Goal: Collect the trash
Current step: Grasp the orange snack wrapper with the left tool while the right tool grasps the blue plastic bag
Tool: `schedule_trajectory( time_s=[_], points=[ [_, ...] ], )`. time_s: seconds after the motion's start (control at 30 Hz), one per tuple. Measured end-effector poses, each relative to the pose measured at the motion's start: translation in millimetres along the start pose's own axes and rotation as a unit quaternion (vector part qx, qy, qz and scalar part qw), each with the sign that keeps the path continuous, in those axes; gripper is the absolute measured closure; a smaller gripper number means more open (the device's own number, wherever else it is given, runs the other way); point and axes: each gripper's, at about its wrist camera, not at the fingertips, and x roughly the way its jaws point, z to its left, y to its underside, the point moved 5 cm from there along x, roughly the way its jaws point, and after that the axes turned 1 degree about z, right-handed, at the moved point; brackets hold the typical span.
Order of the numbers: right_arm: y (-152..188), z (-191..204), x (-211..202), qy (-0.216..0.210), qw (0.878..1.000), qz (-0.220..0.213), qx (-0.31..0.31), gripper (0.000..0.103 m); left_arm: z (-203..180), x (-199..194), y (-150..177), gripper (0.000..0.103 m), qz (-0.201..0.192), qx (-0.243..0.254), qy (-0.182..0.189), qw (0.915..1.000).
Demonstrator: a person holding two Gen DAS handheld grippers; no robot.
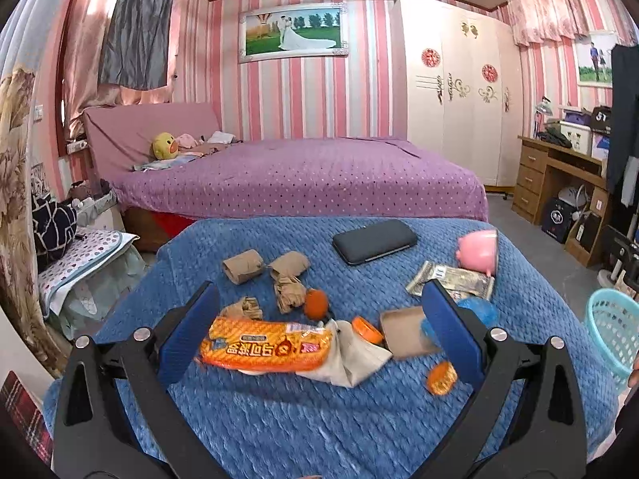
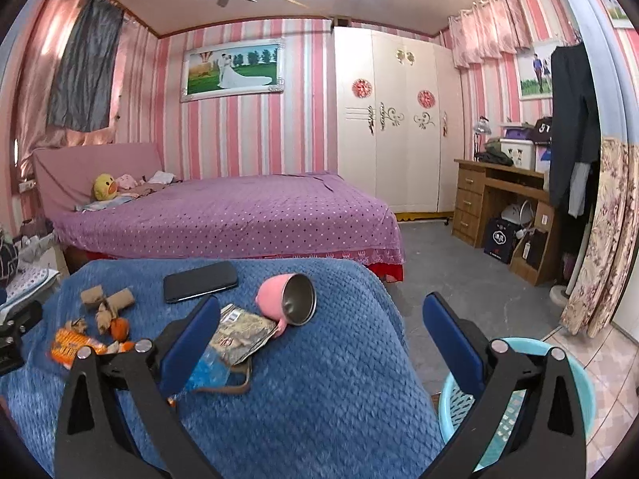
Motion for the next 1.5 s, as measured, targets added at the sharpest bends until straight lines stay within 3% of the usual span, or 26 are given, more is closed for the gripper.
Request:
schedule_trajectory(
  time_s=[0.43,0.53,0.67,0.9,1.07,1.17,1.23,1.27,1.33,1.5],
  points=[
    [41,-16,42,0.015,0.999,0.048,-0.002,0.004,52,42,36,0.005,0.051,-0.004,-0.057,0.9971],
    [46,-15,50,0.014,0.998,0.055,-0.003,0.004,58,54,47,0.005,0.072,-0.015,-0.043,0.9964],
    [43,-13,49,0.024,0.999,0.019,-0.016,0.004,47,68,59,0.005,0.097,-0.020,-0.018,0.9949],
    [54,-8,69,0.029,0.996,0.078,-0.031,0.004,9,91,77,0.006,0.150,-0.015,0.018,0.9885],
    [56,-10,74,0.030,0.995,0.088,-0.021,0.004,-12,103,81,0.014,0.161,0.013,0.020,0.9867],
    [56,-7,74,0.028,0.996,0.084,-0.024,0.004,-19,117,84,0.032,0.180,0.022,0.028,0.9830],
    [55,-2,74,0.024,0.996,0.081,-0.034,0.004,-20,123,85,0.051,0.194,0.024,0.032,0.9802],
    [55,-1,74,0.021,0.996,0.079,-0.038,0.004,-20,123,85,0.056,0.194,0.024,0.033,0.9801],
    [55,4,74,0.015,0.996,0.078,-0.048,0.004,-21,120,82,0.084,0.184,0.031,0.033,0.9818],
    [56,5,71,0.010,0.996,0.080,-0.049,0.004,-11,103,67,0.099,0.159,0.012,0.045,0.9862]
  ],
)
